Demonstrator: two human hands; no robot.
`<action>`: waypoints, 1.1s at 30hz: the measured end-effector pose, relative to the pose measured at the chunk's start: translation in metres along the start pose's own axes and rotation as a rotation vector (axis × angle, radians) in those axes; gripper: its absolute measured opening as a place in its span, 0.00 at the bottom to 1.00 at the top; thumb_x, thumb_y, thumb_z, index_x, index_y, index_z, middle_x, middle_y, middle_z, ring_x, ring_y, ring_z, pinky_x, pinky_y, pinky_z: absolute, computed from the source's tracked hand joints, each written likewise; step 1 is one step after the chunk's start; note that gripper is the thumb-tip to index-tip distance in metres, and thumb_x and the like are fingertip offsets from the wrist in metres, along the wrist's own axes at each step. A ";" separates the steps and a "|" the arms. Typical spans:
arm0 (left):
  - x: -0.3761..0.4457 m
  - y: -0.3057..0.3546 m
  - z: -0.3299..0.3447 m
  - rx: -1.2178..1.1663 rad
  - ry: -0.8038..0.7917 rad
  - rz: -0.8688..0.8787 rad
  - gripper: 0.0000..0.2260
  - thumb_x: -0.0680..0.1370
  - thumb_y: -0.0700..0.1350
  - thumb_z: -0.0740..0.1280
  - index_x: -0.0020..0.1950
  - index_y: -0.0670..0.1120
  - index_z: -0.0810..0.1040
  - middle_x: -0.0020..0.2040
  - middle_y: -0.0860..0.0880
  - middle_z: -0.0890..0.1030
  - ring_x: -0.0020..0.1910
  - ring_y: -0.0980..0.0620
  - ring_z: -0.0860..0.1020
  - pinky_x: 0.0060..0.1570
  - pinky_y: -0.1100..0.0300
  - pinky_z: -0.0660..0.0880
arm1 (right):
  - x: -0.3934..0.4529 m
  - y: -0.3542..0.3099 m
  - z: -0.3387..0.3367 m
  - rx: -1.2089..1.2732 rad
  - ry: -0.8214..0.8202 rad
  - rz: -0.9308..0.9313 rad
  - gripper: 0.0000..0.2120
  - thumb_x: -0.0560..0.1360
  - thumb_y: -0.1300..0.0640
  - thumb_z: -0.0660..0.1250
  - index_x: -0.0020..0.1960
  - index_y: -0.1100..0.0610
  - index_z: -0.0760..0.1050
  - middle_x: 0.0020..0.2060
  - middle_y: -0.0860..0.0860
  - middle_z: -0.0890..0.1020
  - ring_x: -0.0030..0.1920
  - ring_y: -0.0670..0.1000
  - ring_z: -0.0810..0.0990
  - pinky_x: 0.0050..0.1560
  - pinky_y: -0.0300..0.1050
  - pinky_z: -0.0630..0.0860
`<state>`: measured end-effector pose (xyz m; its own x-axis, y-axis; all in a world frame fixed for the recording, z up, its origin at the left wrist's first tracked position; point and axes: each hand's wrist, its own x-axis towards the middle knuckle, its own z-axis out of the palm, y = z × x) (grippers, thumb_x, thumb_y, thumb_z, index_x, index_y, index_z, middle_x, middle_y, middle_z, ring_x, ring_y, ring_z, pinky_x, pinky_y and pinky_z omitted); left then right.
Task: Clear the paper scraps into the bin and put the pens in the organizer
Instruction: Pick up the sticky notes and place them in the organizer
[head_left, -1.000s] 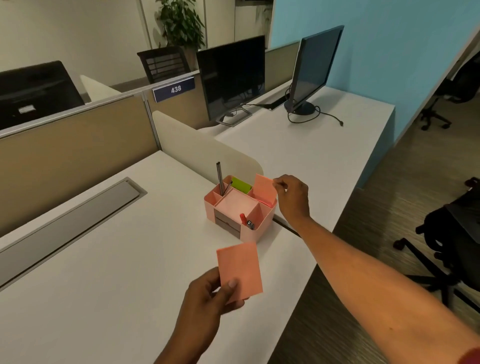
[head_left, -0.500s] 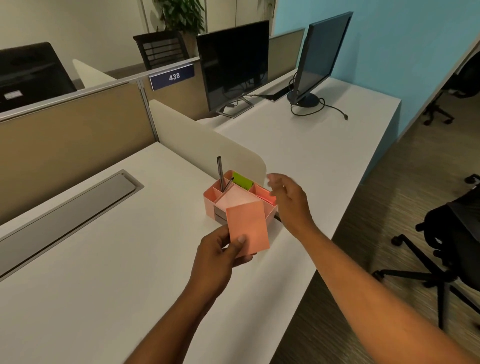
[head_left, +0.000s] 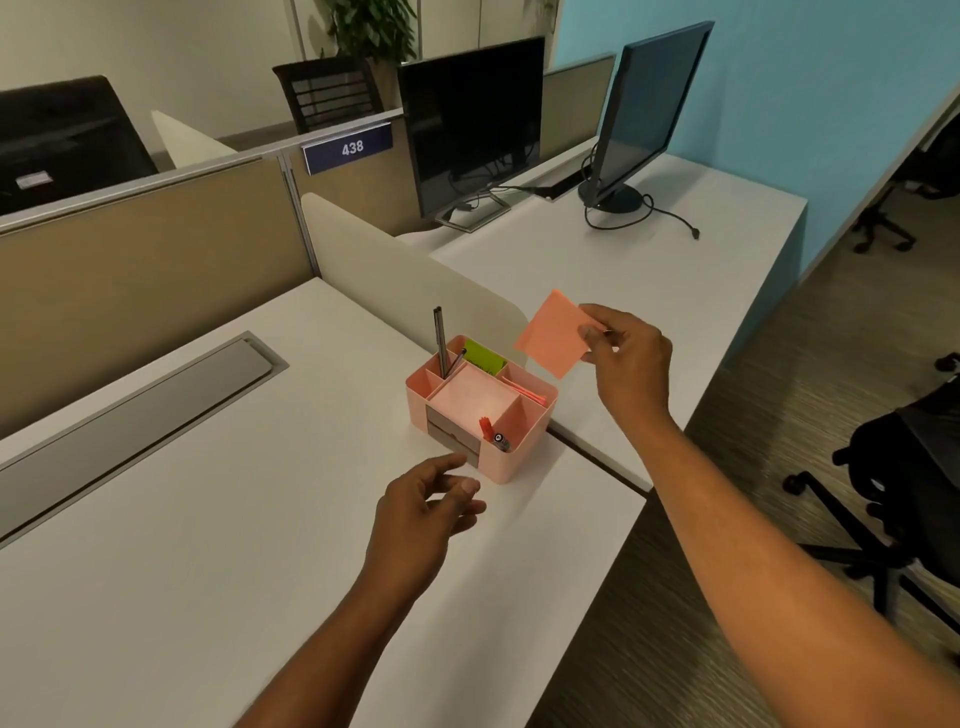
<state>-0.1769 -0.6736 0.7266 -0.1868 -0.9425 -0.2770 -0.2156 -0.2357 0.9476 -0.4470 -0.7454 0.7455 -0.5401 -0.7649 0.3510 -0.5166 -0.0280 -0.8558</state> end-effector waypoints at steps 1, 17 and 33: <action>-0.002 -0.002 -0.001 -0.002 0.004 -0.009 0.15 0.84 0.42 0.69 0.71 0.46 0.80 0.54 0.45 0.87 0.49 0.48 0.89 0.60 0.47 0.85 | 0.002 0.004 0.005 -0.055 0.017 -0.037 0.13 0.80 0.60 0.71 0.64 0.56 0.83 0.55 0.48 0.85 0.50 0.50 0.85 0.48 0.48 0.87; -0.013 0.000 -0.010 0.011 0.015 -0.005 0.13 0.86 0.40 0.63 0.69 0.47 0.81 0.52 0.47 0.88 0.48 0.49 0.89 0.56 0.53 0.86 | -0.023 0.054 0.054 -0.716 -0.428 -0.141 0.17 0.86 0.53 0.60 0.66 0.61 0.81 0.66 0.58 0.81 0.67 0.59 0.79 0.64 0.54 0.80; -0.080 -0.020 -0.015 0.644 0.050 0.826 0.28 0.84 0.56 0.62 0.82 0.48 0.67 0.83 0.46 0.67 0.84 0.43 0.62 0.81 0.42 0.62 | -0.231 -0.042 -0.032 -0.853 -0.115 -0.388 0.31 0.86 0.43 0.51 0.85 0.53 0.50 0.85 0.52 0.51 0.85 0.54 0.46 0.83 0.61 0.46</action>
<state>-0.1430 -0.5966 0.7320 -0.4715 -0.7651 0.4386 -0.5114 0.6424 0.5708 -0.3213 -0.5470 0.7124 -0.1831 -0.8612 0.4741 -0.9829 0.1519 -0.1037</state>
